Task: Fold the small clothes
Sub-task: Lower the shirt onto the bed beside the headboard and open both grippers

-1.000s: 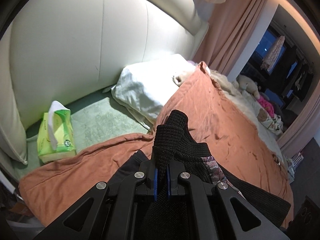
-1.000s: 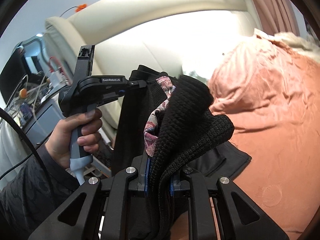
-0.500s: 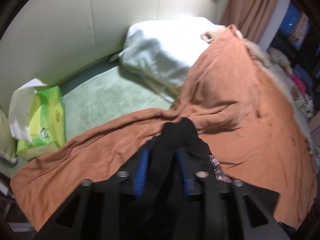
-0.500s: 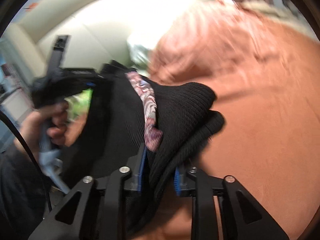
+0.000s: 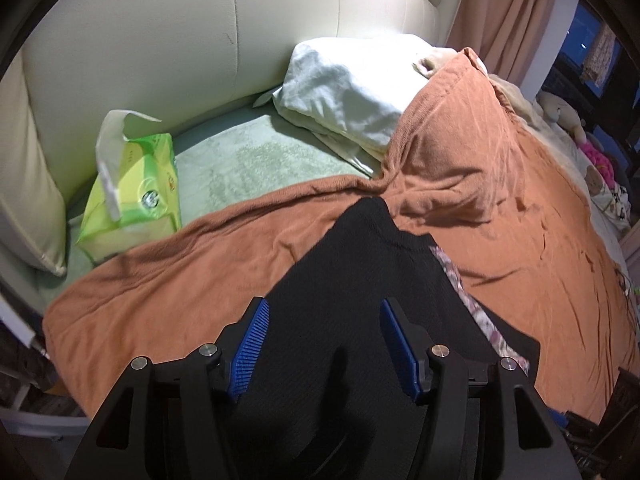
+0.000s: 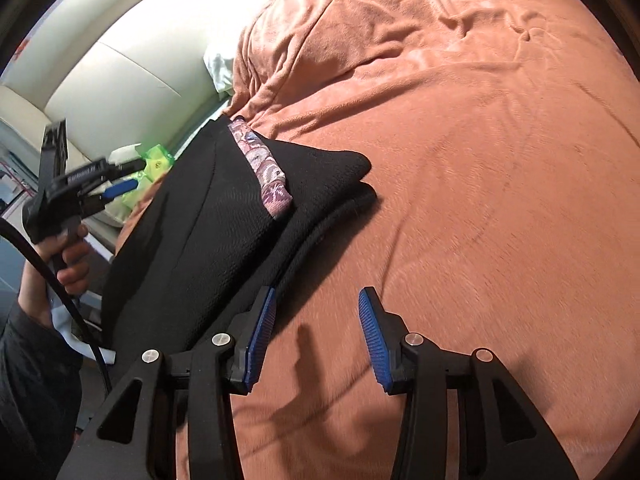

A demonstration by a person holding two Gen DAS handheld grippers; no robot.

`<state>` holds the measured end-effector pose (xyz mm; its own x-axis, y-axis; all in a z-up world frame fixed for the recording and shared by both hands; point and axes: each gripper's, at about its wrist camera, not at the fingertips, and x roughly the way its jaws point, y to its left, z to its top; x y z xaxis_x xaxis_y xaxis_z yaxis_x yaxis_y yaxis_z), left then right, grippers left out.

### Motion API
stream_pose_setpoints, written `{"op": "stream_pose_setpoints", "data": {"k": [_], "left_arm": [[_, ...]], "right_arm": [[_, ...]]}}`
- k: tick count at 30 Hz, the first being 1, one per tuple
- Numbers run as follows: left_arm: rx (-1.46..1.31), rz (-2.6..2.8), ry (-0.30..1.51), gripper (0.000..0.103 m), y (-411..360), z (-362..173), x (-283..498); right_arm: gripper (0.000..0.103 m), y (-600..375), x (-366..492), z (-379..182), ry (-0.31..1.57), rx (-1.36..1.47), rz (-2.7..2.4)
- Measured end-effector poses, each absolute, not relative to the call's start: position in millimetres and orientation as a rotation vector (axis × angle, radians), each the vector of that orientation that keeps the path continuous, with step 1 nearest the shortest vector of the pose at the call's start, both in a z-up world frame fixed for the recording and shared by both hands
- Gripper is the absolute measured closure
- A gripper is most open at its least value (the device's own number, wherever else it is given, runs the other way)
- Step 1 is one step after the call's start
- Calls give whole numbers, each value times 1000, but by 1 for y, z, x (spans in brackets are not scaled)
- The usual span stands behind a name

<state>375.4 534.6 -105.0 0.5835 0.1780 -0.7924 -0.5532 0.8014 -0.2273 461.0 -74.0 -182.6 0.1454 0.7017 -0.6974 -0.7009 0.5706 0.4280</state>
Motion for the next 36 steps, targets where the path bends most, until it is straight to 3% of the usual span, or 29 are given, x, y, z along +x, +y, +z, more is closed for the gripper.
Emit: {"op": "stream_pose_setpoints", "data": {"k": [7,11,15,20,36], "left_arm": [[-436,437,849,34,494,-90,339],[-447,425,824,21,472,-75,321],[-429,428,792,5,445,-57,303],[-410,407,748,0,407,-32,283],[-308,269,686,0,293,30,243]], "right_arm": [[59,-101,454,-167,966,-18,944],[41,-125,434,-143,924,-27,937],[14,-147,412,-114,866,-41,936],[0,-178,382,-81,802,-57,930],[0,-290,307,-23,680,-46,847]]}}
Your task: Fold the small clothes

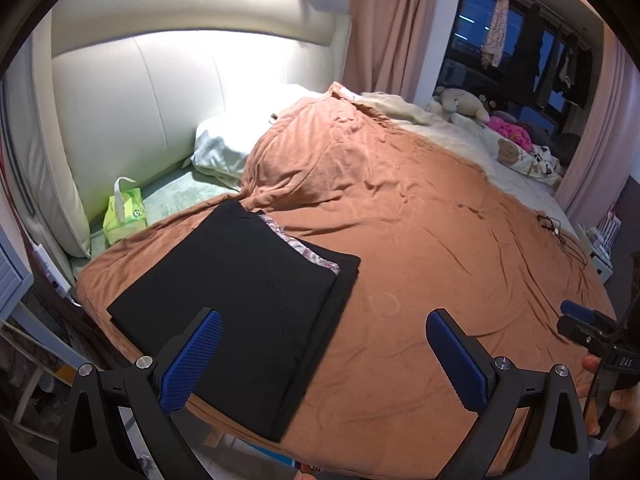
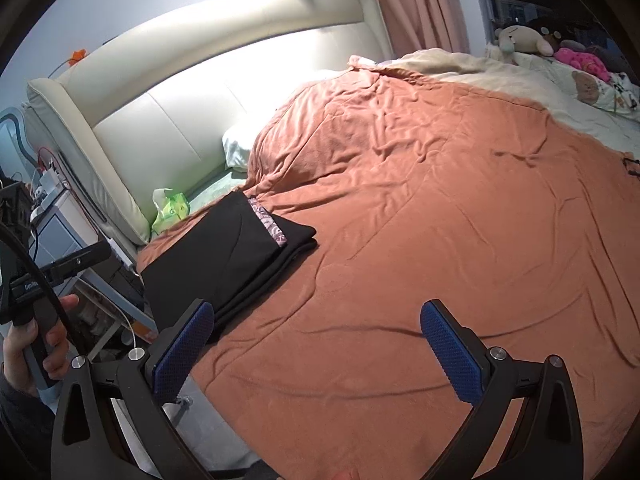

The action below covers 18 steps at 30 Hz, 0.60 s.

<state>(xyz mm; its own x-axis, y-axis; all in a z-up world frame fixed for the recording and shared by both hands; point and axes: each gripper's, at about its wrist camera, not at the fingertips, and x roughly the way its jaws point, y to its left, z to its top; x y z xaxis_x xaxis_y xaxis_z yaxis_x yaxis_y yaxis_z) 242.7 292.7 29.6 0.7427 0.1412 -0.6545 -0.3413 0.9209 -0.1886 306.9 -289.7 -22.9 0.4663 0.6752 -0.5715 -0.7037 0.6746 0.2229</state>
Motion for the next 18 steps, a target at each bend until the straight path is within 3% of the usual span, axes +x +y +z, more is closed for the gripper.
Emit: {"op": "stream_pose_setpoints", "data": {"k": [18], "left_arm": [[-255,164,602,0,180,68,161]], "right_arm": [[0,-417,193,12,555,-48,787]]}}
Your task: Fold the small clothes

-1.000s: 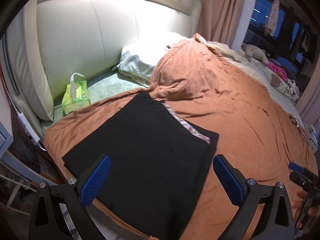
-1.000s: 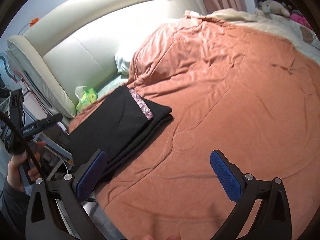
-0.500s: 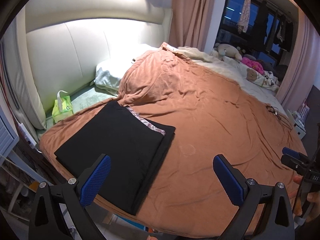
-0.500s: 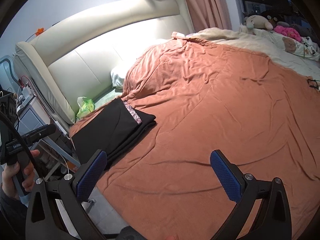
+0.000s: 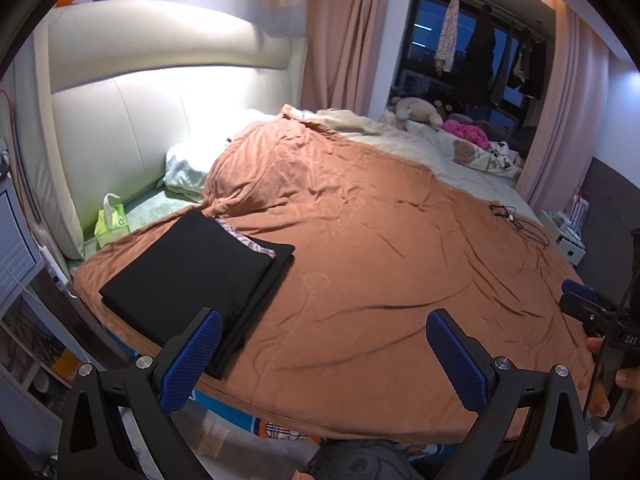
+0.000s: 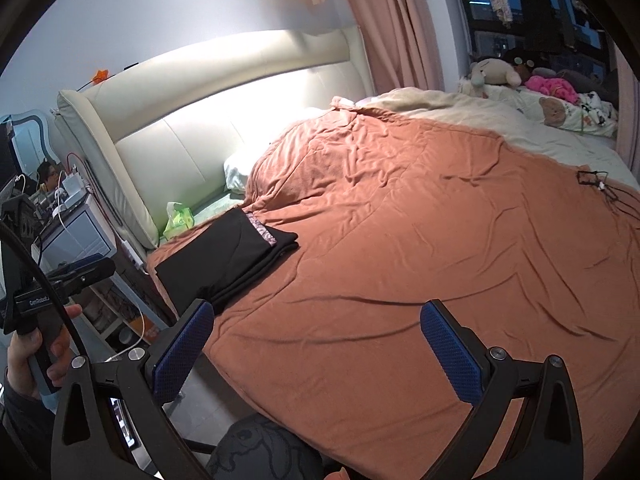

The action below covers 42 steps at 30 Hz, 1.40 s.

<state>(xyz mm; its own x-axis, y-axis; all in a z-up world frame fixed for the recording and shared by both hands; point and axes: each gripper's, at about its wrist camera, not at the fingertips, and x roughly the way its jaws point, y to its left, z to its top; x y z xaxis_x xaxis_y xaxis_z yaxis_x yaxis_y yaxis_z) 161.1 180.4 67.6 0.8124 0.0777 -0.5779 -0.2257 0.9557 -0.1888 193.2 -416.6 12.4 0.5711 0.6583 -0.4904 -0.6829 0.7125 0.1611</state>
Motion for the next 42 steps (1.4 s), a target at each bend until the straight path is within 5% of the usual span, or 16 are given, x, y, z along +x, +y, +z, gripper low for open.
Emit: {"op": "stream_pose_setpoints", "data": {"k": [42], "left_arm": [[-141,-29,462,0,-6,53,6]], "right_arm": [[0,-545,-3,-28,423,-42,551]]}}
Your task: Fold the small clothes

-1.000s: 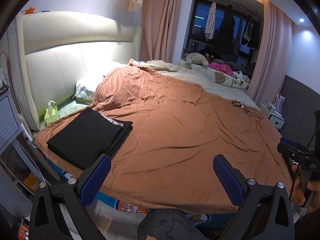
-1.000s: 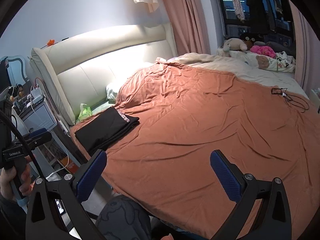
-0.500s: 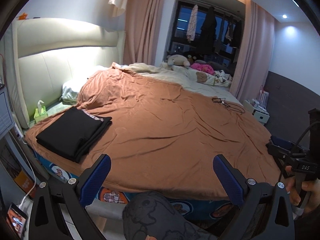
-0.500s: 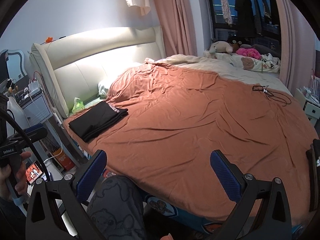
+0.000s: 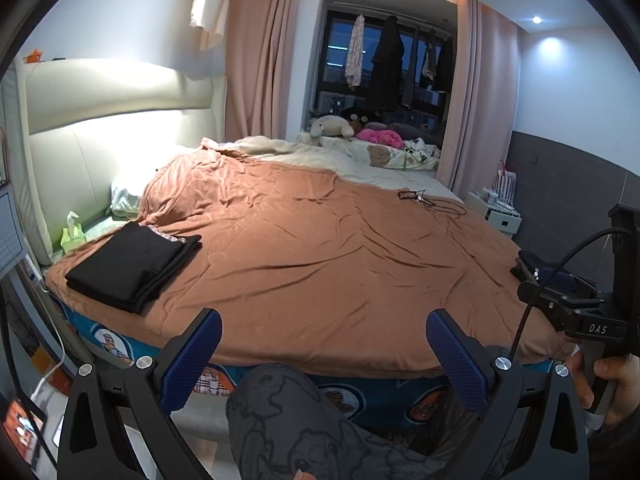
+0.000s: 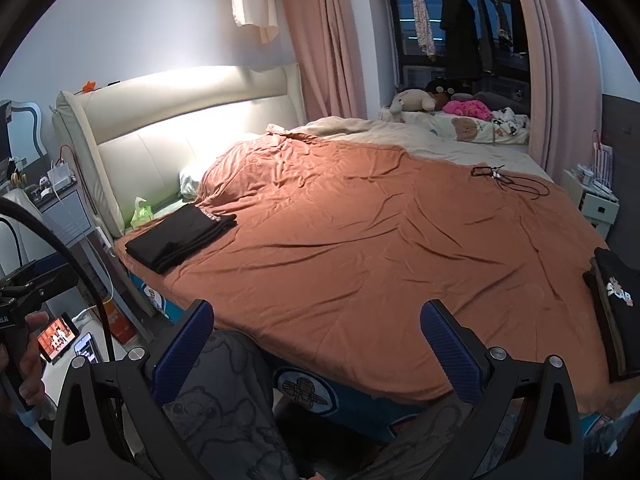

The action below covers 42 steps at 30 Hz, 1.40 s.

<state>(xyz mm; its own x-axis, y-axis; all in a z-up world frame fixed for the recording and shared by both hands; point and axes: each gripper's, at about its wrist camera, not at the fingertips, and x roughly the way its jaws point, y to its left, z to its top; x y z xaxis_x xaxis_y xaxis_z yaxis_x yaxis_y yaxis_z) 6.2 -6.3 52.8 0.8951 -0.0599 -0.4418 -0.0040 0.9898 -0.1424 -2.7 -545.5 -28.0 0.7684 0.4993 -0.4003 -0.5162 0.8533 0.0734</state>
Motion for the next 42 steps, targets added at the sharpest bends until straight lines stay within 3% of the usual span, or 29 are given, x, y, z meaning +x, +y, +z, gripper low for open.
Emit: {"op": "stream_pose_setpoints", "data": {"k": [20,42], "left_arm": [[-118,-26,406,0,-27,26,2],[-130,5,420,0,-27,18,-1]], "right_arm": [[0,-546,-21,-71,373,-19,475],[0,-552,-25,-72,381,-20,469]]}}
